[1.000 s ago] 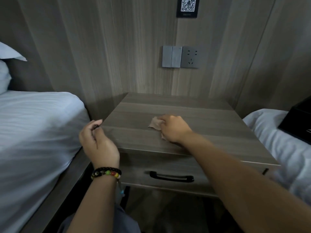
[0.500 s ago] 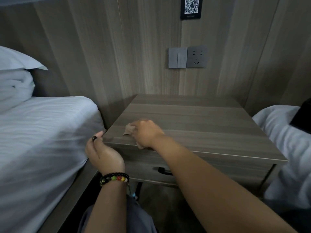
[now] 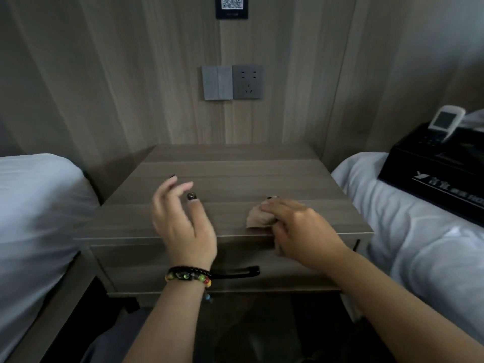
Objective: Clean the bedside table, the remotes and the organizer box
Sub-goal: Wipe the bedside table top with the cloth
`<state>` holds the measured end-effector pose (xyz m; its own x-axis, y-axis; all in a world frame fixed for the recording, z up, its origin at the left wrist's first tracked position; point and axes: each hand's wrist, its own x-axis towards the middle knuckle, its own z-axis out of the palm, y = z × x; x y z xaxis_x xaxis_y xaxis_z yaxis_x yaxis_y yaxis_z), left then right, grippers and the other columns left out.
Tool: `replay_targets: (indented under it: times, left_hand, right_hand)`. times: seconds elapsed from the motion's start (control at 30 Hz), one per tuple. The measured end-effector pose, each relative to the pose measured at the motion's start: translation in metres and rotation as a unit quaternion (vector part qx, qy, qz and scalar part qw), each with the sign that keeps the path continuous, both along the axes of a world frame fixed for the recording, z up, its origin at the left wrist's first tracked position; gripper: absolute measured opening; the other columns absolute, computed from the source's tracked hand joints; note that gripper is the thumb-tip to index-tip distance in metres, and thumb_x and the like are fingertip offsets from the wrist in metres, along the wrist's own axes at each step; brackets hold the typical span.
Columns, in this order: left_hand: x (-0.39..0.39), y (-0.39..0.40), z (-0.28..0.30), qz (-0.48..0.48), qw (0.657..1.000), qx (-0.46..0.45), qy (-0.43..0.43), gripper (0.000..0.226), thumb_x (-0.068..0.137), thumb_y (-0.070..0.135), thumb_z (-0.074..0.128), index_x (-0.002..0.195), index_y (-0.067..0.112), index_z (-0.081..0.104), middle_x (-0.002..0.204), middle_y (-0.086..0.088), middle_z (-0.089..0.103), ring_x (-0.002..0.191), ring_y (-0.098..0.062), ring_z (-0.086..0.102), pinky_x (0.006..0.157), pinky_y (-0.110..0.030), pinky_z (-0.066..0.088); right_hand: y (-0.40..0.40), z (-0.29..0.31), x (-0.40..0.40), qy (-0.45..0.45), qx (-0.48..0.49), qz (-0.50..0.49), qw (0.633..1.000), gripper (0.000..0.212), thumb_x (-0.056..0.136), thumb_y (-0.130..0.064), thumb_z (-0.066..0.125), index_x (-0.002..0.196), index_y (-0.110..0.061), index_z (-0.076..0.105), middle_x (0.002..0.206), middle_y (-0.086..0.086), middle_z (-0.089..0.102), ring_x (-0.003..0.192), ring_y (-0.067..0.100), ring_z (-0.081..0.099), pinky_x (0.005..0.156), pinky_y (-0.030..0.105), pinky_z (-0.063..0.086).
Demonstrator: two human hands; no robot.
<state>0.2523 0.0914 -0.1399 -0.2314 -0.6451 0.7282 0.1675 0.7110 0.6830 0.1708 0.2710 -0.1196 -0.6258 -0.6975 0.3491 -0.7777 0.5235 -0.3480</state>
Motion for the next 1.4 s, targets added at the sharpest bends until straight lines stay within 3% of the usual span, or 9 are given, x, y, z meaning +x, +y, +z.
replay_targets:
  times: [0.1, 0.37, 0.47, 0.57, 0.7, 0.8, 1.0, 1.23, 1.4]
  left_hand:
    - [-0.016, 0.031, -0.001, -0.039, 0.997, -0.041, -0.060, 0.030, 0.087, 0.022, 0.043, 0.108, 0.011, 0.061, 0.127, -0.006, 0.053, 0.120, -0.017, 0.048, 0.104, -0.049, 0.038]
    - [-0.039, 0.085, -0.001, -0.195, 0.956, -0.164, -0.144, 0.035, 0.088, 0.026, 0.044, 0.119, 0.018, 0.057, 0.127, 0.007, 0.055, 0.121, 0.001, 0.044, 0.105, -0.030, 0.038]
    - [-0.053, 0.093, 0.007, -0.280, 0.913, -0.219, -0.203, 0.040, 0.088, 0.022, 0.053, 0.127, 0.022, 0.053, 0.137, 0.011, 0.048, 0.129, 0.002, 0.039, 0.109, -0.027, 0.034]
    - [-0.074, 0.097, 0.022, -0.349, 0.843, -0.276, -0.301, 0.053, 0.081, 0.011, 0.057, 0.133, 0.021, 0.052, 0.143, 0.007, 0.048, 0.138, -0.004, 0.034, 0.115, -0.031, 0.029]
    - [-0.092, 0.093, 0.045, -0.353, 0.751, -0.339, -0.443, 0.052, 0.083, 0.020, 0.062, 0.133, 0.029, 0.052, 0.141, 0.009, 0.050, 0.133, -0.007, 0.041, 0.112, -0.030, 0.033]
    - [-0.096, 0.094, 0.059, -0.346, 0.719, -0.368, -0.478, 0.051, 0.083, 0.037, 0.066, 0.131, 0.029, 0.053, 0.127, 0.009, 0.057, 0.119, -0.009, 0.051, 0.102, -0.033, 0.043]
    - [-0.111, 0.106, 0.079, -0.296, 0.708, -0.436, -0.471, 0.038, 0.086, 0.034, 0.062, 0.121, 0.023, 0.056, 0.117, 0.002, 0.063, 0.110, -0.017, 0.058, 0.090, -0.035, 0.049]
    - [-0.140, 0.095, 0.088, -0.224, 0.796, -0.522, -0.210, 0.020, 0.079, 0.034, 0.057, 0.096, 0.024, 0.052, 0.090, -0.001, 0.066, 0.084, -0.021, 0.060, 0.067, -0.033, 0.040]
    - [-0.127, 0.086, 0.058, -0.268, 0.744, -0.536, -0.296, 0.014, 0.076, 0.012, 0.056, 0.086, 0.019, 0.062, 0.095, 0.001, 0.066, 0.087, -0.021, 0.063, 0.073, -0.038, 0.046]
  right_hand:
    - [0.039, -0.002, -0.017, 0.021, -0.023, -0.073, 0.997, 0.042, 0.086, -0.016, 0.044, 0.123, -0.017, 0.062, 0.128, 0.003, 0.061, 0.119, 0.019, 0.056, 0.099, 0.022, 0.039]
    - [0.073, 0.006, -0.026, -0.011, -0.052, -0.058, 0.997, 0.055, 0.084, -0.020, 0.060, 0.138, -0.012, 0.049, 0.135, 0.003, 0.055, 0.128, 0.018, 0.047, 0.110, 0.023, 0.029]
    - [0.091, 0.000, -0.012, 0.053, -0.134, -0.130, 0.981, 0.066, 0.068, -0.047, 0.068, 0.127, -0.020, 0.055, 0.118, 0.002, 0.055, 0.109, 0.020, 0.053, 0.092, 0.034, 0.046]
    - [0.098, -0.010, -0.002, 0.075, -0.115, -0.185, 0.973, 0.062, 0.058, -0.057, 0.065, 0.110, -0.024, 0.061, 0.102, -0.001, 0.053, 0.093, 0.021, 0.052, 0.077, 0.034, 0.047]
    - [0.106, -0.005, -0.015, 0.036, -0.042, -0.170, 0.984, 0.054, 0.063, -0.046, 0.060, 0.111, -0.023, 0.062, 0.101, -0.002, 0.061, 0.094, 0.022, 0.058, 0.078, 0.035, 0.049]
    - [0.118, 0.012, -0.030, -0.005, -0.057, -0.156, 0.986, 0.045, 0.065, -0.039, 0.060, 0.108, -0.026, 0.061, 0.098, -0.004, 0.068, 0.093, 0.023, 0.065, 0.076, 0.039, 0.054]
    - [0.130, 0.047, -0.049, -0.093, -0.173, -0.170, 0.966, 0.040, 0.066, -0.022, 0.069, 0.104, -0.030, 0.059, 0.095, -0.011, 0.063, 0.087, 0.012, 0.062, 0.074, 0.029, 0.052]
    - [0.127, 0.049, -0.049, 0.181, -0.229, -0.089, 0.952, 0.034, 0.069, -0.014, 0.066, 0.102, -0.012, 0.063, 0.094, 0.002, 0.065, 0.079, 0.021, 0.062, 0.066, 0.038, 0.053]
    - [0.123, 0.000, -0.026, 0.241, -0.142, 0.012, 0.960, 0.016, 0.079, -0.011, 0.066, 0.093, -0.016, 0.061, 0.084, 0.000, 0.064, 0.071, 0.020, 0.059, 0.060, 0.039, 0.048]
